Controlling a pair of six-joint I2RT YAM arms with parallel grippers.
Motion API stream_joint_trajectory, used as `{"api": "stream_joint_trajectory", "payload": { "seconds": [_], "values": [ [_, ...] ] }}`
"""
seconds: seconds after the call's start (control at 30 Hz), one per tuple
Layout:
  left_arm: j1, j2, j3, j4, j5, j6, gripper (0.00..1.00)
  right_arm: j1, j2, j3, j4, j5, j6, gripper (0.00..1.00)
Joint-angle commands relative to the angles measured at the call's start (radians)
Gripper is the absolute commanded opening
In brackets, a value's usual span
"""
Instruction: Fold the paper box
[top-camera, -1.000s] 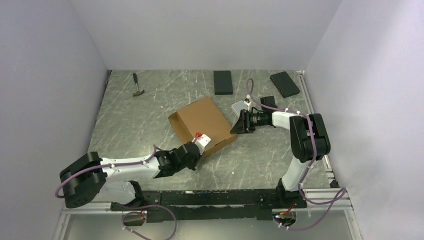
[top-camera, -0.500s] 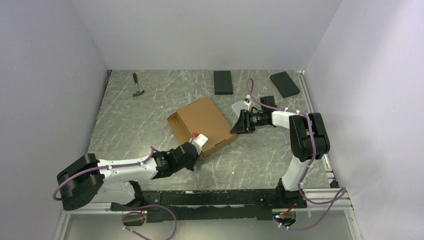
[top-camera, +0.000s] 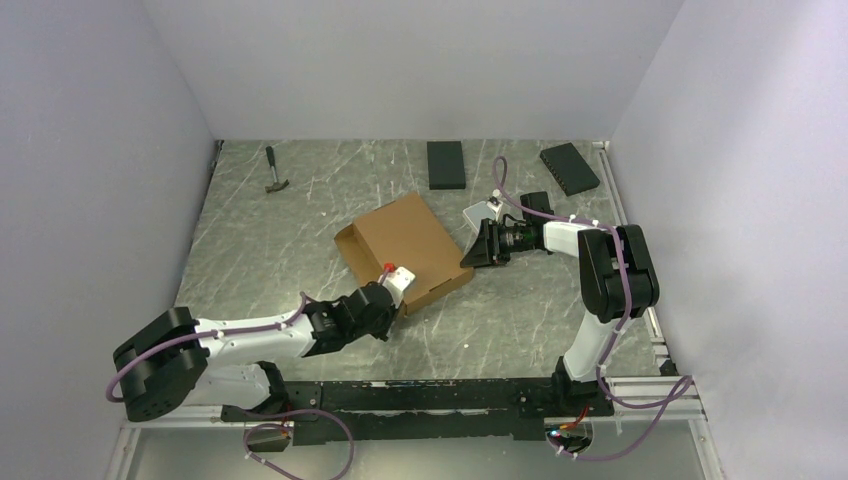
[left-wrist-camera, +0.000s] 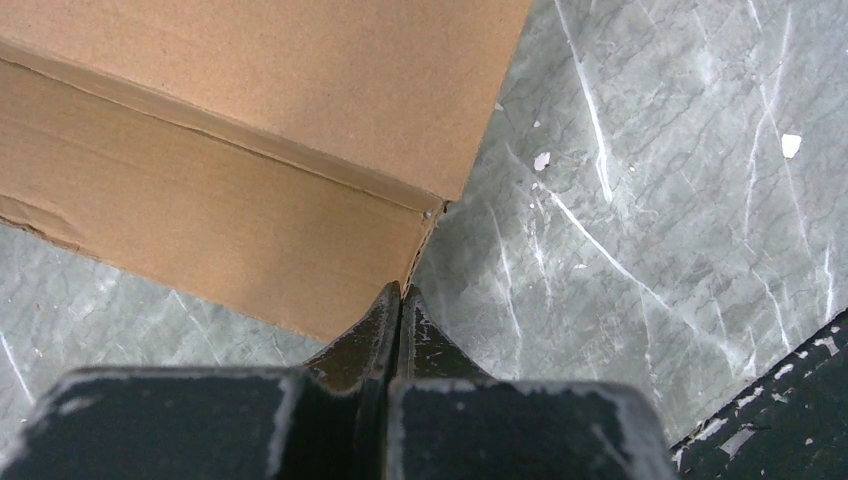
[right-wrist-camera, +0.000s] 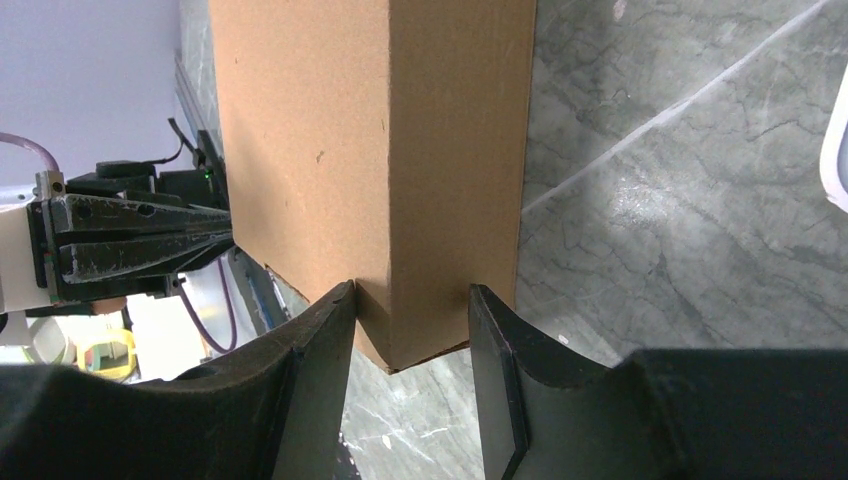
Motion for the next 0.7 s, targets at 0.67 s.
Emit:
{"api": "stream_joint_trajectory", "payload": {
  "seconds": [0.67],
  "values": [
    [0.051,0.119,0.203,-0.046,0.063,0.058,0.01,0.002,0.023,0.015,-0.001,0.119,-0.065,0.47]
  ]
}}
